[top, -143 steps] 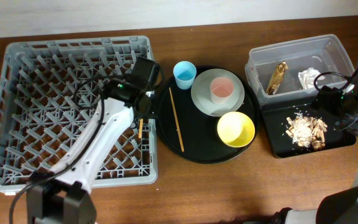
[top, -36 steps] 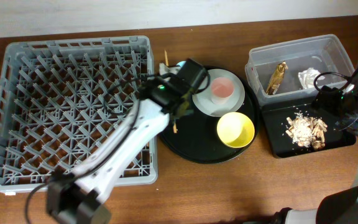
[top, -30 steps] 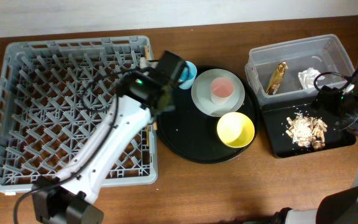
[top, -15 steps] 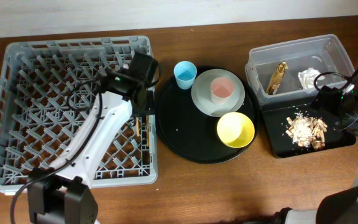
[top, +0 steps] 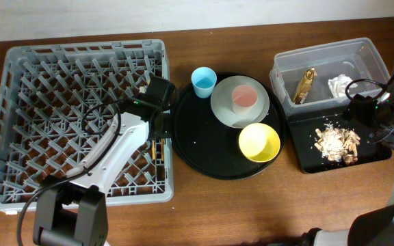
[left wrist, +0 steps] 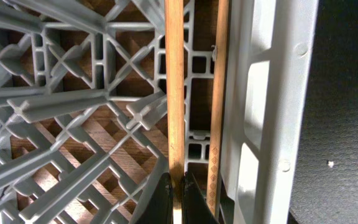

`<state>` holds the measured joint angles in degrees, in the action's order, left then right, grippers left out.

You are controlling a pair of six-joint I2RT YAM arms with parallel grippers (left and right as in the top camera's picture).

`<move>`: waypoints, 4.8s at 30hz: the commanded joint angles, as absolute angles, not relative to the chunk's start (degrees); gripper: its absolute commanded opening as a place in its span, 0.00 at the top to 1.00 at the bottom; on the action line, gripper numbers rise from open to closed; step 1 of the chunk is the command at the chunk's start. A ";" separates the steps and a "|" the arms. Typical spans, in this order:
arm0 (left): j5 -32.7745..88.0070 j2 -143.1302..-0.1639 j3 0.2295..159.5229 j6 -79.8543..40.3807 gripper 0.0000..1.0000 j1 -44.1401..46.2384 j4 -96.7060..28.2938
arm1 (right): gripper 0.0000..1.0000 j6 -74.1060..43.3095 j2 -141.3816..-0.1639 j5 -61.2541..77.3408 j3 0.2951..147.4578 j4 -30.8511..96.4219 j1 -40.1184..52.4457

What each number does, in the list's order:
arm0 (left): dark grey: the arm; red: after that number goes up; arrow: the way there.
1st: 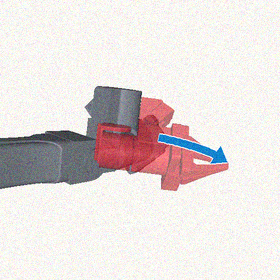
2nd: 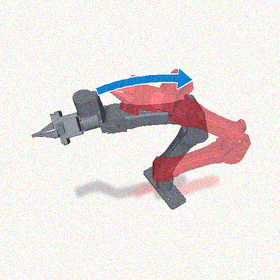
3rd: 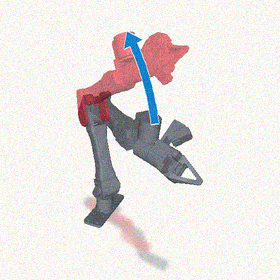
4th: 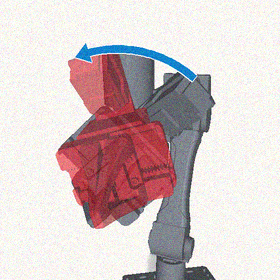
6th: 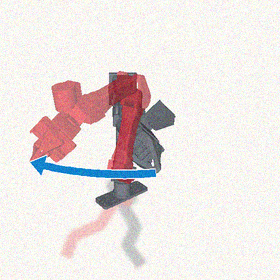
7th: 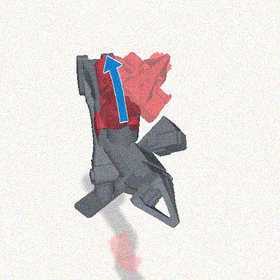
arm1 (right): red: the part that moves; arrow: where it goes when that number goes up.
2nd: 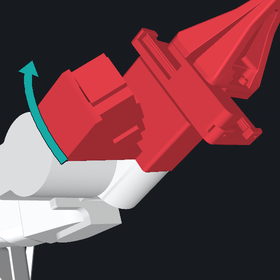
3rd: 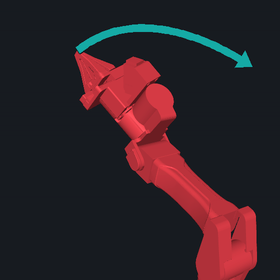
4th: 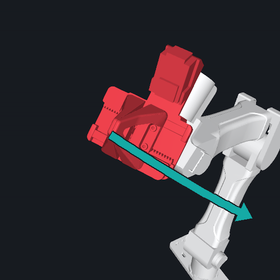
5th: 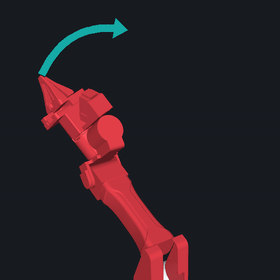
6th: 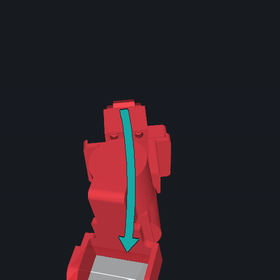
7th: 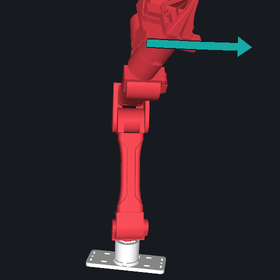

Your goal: Sort waste into correct bins and load items into the dishwasher rack

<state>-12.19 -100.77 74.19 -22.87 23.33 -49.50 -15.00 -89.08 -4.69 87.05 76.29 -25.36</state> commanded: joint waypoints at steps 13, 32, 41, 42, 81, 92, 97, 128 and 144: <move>-11.75 -100.03 81.10 -21.93 0.65 23.07 -54.39 | 0.01 -15.33 -88.23 -5.02 87.33 76.27 -25.52; -20.60 -92.23 102.80 -22.22 0.01 6.39 -76.44 | 0.01 -15.33 -88.23 -5.02 87.33 76.27 -25.52; -20.60 -92.23 102.80 -22.22 0.01 4.71 -77.47 | 0.01 -15.33 -88.23 -5.02 87.33 76.27 -25.52; -20.60 -92.23 102.80 -22.22 0.01 4.71 -77.45 | 0.01 -15.33 -88.23 -5.32 87.33 75.99 -25.52; -36.29 -92.23 102.80 -22.20 0.01 4.69 -68.49 | 0.01 -15.75 -88.23 0.86 87.33 65.54 -25.52; -18.28 -92.23 102.80 -26.52 0.01 4.71 -61.65 | 0.01 -15.75 -88.23 0.86 87.33 65.54 -25.52; 8.34 -92.36 102.74 -27.40 0.01 4.93 -60.18 | 0.01 -15.75 -88.23 0.86 87.33 65.52 -25.52; 4.69 -93.67 103.48 -20.23 0.75 19.14 -65.56 | 0.01 -15.75 -88.23 0.86 87.33 65.54 -25.52; 11.18 -128.46 146.85 -14.68 0.52 23.22 -77.56 | 0.01 -15.75 -88.23 0.86 87.33 65.54 -25.52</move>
